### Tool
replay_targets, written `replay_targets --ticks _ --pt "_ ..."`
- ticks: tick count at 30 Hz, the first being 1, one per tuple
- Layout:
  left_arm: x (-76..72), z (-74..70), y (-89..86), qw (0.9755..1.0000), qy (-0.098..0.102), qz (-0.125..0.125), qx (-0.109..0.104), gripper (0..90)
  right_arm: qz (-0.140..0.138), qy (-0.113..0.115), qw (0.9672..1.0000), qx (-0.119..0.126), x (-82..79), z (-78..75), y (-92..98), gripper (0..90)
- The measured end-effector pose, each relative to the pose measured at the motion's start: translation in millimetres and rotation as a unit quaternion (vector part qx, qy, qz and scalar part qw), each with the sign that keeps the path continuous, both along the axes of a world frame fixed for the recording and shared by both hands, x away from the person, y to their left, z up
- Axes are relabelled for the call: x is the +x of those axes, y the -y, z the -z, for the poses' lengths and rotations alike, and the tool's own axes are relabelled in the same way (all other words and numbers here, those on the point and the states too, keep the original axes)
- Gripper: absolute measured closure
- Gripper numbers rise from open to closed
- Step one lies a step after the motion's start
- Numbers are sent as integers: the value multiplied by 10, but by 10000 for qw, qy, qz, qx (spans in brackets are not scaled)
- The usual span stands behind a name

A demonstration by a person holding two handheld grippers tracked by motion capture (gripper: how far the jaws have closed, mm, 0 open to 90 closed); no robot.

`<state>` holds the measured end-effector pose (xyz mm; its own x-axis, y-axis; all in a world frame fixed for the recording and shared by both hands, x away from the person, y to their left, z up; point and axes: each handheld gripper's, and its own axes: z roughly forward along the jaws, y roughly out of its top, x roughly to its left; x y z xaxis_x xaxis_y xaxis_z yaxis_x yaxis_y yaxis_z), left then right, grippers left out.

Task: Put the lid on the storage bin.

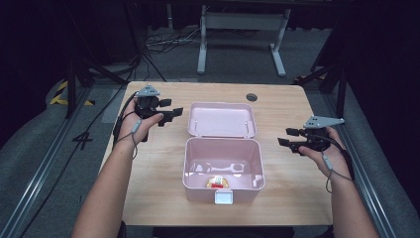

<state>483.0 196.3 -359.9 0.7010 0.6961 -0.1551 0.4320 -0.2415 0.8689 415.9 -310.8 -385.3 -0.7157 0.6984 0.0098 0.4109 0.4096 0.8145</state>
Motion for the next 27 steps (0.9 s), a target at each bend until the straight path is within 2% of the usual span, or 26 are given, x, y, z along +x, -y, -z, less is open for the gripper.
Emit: replay_targets --ticks 2,4,7,10,14,17,27 --pt "90 45 24 9999 -5 -8 -148 348 2 -13 10000 2 -16 12 4 449" --pt "131 70 34 9999 10 -15 -165 348 4 -10 10000 -25 -23 17 7 449" --pt "209 130 68 9999 97 -83 -77 348 14 -9 10000 -55 -40 33 11 448" --pt "277 193 95 9996 33 -135 -252 348 -1 -63 10000 -71 -36 55 10 445" --pt "361 252 150 9997 -40 -218 -107 348 -30 -90 9998 -154 0 68 -8 445" --pt "478 265 233 9997 -97 -192 74 340 -118 -67 9998 -165 58 44 -55 443" --pt "634 254 398 9994 -241 -165 206 338 -219 -19 9997 -140 136 13 -119 442"
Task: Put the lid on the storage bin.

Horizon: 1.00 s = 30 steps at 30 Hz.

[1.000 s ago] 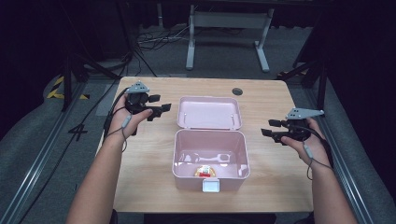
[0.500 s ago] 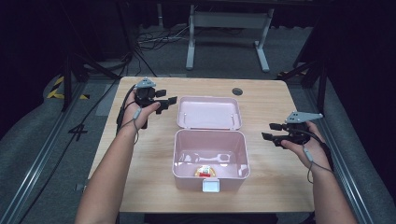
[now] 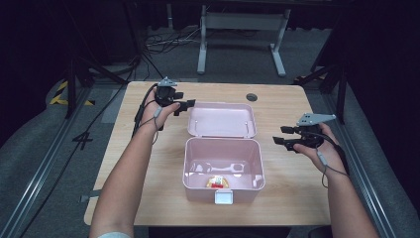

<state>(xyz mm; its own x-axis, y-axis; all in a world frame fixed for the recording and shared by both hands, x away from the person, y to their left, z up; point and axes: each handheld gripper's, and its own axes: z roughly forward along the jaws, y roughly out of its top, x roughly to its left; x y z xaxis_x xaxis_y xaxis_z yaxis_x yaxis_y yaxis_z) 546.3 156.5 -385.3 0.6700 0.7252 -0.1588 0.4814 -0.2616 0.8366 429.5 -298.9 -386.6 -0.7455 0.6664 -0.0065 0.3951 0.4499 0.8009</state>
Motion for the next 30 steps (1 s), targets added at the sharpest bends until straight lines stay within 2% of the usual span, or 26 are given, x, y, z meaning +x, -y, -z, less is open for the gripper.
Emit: replay_targets --ticks 4,9,14,18,21,24,28,30 --pt "75 50 71 9998 -170 40 -5 338 5 40 10000 41 2 -23 -2 442" --pt "148 151 108 9993 -375 -30 -19 345 17 44 10000 62 -11 -37 3 442" --pt "194 252 132 9981 -609 60 -88 350 35 43 10000 69 -26 -41 14 442" --pt "208 303 161 9963 -833 167 -141 350 55 39 9999 84 -39 -44 26 442" --pt "208 344 185 9940 -1047 297 -144 352 76 18 9999 111 -45 -46 33 442" --pt "212 364 186 9909 -1268 332 -322 356 62 -3 9998 166 -50 -49 26 442" --pt "216 374 202 9893 -1377 296 -383 356 43 -25 9998 179 -47 -43 4 442" --pt "212 365 209 9885 -1420 359 -387 399 34 -41 9998 165 -45 -37 -6 441"
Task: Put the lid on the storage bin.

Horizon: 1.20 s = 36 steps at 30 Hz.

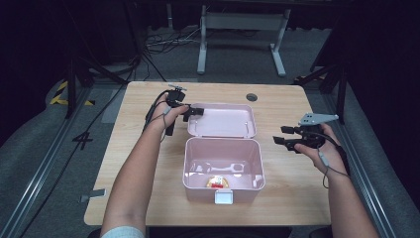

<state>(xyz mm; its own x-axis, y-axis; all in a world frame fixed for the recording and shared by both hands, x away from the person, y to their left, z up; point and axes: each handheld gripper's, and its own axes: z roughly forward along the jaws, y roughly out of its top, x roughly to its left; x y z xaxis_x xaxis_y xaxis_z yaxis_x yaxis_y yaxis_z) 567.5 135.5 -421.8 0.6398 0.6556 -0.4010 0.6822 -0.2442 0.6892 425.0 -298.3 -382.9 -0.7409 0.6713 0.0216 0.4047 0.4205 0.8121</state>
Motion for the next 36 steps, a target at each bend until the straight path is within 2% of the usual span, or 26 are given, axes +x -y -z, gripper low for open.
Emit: replay_targets --ticks 3,5,11,15,18,19,24,29,36 --pt "-10 -14 4 9999 -84 40 -101 482 -6 -24 10000 28 -3 0 -5 441" --pt "-18 -43 13 10000 -31 25 -25 508 2 -13 10000 42 -3 -4 0 442" --pt "-19 -119 -10 9999 53 -108 -77 599 16 10 10000 55 -8 -16 5 442" --pt "-41 -206 8 9997 198 -150 29 623 17 23 10000 73 -16 -31 6 442" --pt "-61 -286 26 9991 359 -181 101 637 27 42 10000 81 -23 -40 5 442" --pt "-79 -345 30 9986 473 -222 118 642 28 43 10000 82 -26 -43 4 442" --pt "-119 -462 8 9970 711 -286 41 674 25 76 9999 87 -34 -57 2 442" --pt "-162 -555 -14 9957 875 -305 85 683 11 94 9999 84 -44 -69 -10 442" --pt "-222 -663 -39 9935 1088 -337 27 696 -7 120 9999 74 -55 -85 -30 442"
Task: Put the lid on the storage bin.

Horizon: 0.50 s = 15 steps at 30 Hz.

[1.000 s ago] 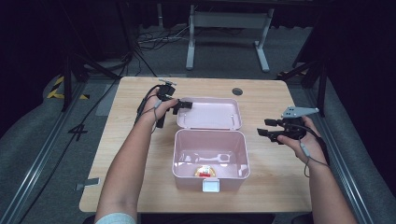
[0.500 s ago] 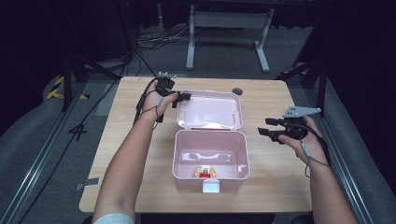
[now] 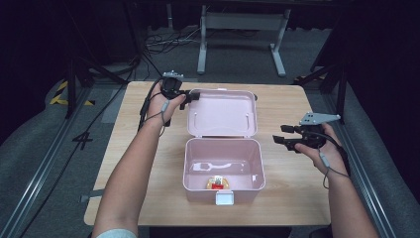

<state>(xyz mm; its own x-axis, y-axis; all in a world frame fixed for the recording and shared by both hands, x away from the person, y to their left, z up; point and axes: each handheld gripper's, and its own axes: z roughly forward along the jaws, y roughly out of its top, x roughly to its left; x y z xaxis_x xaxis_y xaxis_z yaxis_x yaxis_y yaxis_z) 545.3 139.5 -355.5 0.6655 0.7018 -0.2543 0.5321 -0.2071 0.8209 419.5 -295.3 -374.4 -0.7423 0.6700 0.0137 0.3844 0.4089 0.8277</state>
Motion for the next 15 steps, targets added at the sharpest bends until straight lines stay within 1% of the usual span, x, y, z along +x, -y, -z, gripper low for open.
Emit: replay_targets --ticks 3,4,6,10,13,15 --pt "-20 -35 -7 10000 58 -25 -63 711 -12 9 10000 0 -6 -5 -9 442" --pt "-39 -69 -13 9999 127 -20 -78 714 -31 18 10000 -4 -14 -11 -23 442" --pt "-50 -97 -16 9998 173 -2 -35 714 -49 31 10000 -3 -18 -17 -35 444" --pt "-65 -128 -24 9998 221 14 -21 715 -80 50 10000 -1 -26 -21 -52 459" --pt "-101 -179 -28 9994 335 23 -31 719 -97 19 10000 9 -35 -20 -62 473" --pt "-122 -210 -25 9993 371 27 -20 721 -106 -1 9999 18 -39 -23 -68 481"
